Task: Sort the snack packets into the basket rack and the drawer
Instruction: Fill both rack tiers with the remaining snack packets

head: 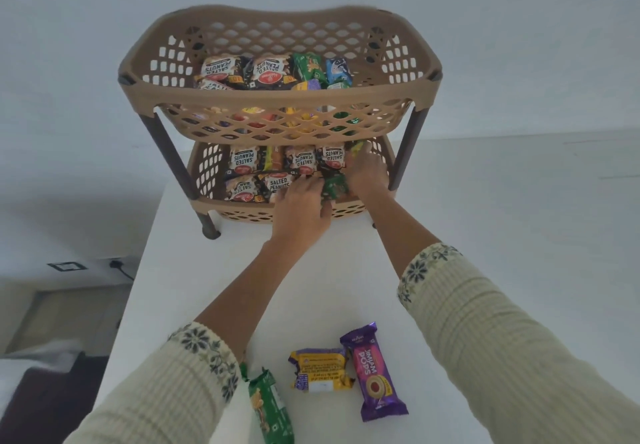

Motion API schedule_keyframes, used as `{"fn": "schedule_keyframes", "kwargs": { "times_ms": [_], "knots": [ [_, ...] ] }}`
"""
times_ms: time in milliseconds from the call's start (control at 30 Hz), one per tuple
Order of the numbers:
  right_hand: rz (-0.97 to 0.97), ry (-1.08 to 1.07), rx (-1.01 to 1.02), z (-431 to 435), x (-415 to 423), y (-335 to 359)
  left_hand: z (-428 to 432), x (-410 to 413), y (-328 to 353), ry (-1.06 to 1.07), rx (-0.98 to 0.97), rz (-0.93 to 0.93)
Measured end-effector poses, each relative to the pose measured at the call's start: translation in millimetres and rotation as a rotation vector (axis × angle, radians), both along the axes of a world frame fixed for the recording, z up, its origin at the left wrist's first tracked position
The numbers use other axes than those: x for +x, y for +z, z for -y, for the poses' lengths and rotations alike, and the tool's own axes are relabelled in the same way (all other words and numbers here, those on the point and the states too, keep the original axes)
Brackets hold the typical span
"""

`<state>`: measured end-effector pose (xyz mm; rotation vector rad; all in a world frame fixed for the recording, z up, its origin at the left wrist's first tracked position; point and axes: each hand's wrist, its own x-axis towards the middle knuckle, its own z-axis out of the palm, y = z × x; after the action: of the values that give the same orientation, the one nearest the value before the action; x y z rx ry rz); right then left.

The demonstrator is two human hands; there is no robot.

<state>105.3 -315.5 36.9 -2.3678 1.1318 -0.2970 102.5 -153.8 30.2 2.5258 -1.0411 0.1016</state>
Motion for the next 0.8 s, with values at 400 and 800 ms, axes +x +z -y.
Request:
{"fn": "schedule_keyframes", "kwargs": {
  "times_ms": [400,800],
  "knots": [
    [0.160,0.187,-0.340,-44.4,-63.7,-29.1,-66.4,-19.8,-20.2,-0.100,0.078,0.085],
    [0.003,0.015,-0.088,-110.7,-187.9,-61.6,-108.6,-84.1,-46.2,-0.482,0.212,-0.180]
  ]
}}
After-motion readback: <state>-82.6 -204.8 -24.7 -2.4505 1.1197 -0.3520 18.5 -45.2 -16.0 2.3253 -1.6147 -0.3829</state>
